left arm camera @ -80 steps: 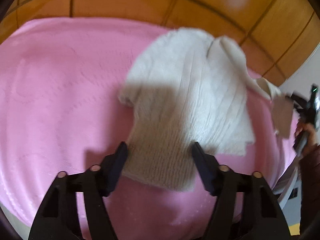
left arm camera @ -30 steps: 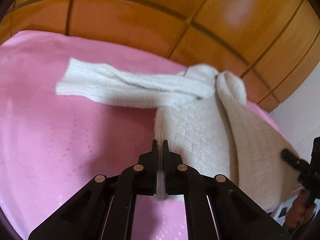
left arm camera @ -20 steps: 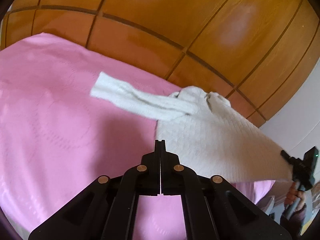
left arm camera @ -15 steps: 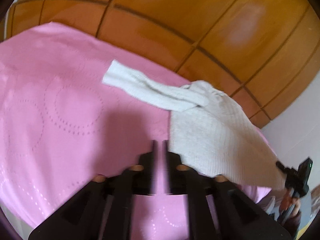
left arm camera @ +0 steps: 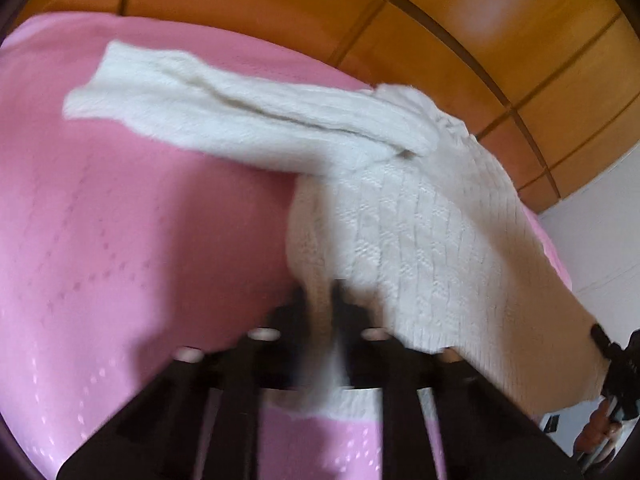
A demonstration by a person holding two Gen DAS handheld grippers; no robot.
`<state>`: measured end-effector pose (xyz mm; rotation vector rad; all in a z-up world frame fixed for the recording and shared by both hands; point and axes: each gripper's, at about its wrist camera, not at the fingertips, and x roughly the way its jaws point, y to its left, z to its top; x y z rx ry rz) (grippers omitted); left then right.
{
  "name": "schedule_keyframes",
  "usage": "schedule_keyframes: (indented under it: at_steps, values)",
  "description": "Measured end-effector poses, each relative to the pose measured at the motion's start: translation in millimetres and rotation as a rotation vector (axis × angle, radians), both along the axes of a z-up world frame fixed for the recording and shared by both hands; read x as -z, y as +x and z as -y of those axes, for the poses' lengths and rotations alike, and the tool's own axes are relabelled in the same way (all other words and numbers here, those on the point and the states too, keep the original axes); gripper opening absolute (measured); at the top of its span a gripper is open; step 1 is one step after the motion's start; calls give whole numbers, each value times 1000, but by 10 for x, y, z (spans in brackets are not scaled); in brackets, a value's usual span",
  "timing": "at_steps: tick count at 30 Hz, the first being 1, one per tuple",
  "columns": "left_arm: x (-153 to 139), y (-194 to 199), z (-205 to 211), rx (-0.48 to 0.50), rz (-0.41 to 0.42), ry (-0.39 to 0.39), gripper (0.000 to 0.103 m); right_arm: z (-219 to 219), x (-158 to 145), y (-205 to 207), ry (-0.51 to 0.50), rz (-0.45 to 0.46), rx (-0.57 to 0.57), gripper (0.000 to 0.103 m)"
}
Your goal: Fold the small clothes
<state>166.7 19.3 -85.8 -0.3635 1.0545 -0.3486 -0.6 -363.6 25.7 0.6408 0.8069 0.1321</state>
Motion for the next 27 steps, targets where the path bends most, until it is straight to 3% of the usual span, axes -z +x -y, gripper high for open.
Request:
schedule_keyframes:
  at_steps: [7, 12, 14, 17, 20, 22, 24, 25, 26, 27]
  values:
    - [-621, -321, -449, -40, 163, -60, 3, -40, -352, 54, 0, 88, -21, 6]
    - [-897, -926, -707, -57, 219, -84, 3, -42, -578, -203, 20, 164, -69, 6]
    - [-843, -1219, -780, -76, 193, -94, 3, -23, -468, -308, -5, 126, -78, 6]
    - [-577, -1623, -768, -78, 109, -72, 3, 26, -53, -432, -48, -12, -80, 6]
    - [-228, -1844, -651, -56, 0, -80, 3, 101, 438, -534, -98, -176, -49, 6]
    - [-136, -1846, -637, -56, -29, -73, 4, 138, 636, -572, -119, -235, -36, 6]
    - [-178, -1749, -764, -117, -11, -79, 18, 166, 696, -577, -122, -256, -9, 13]
    - [-213, -1703, -818, -132, -1, -83, 43, 160, 687, -573, -139, -256, -1, 16]
    - [-286, -1628, -923, -173, 27, -80, 60, 147, 628, -572, -175, -234, 20, 33]
    - [-339, -1576, -1008, -215, 54, -70, 62, 137, 576, -583, -187, -220, 30, 59]
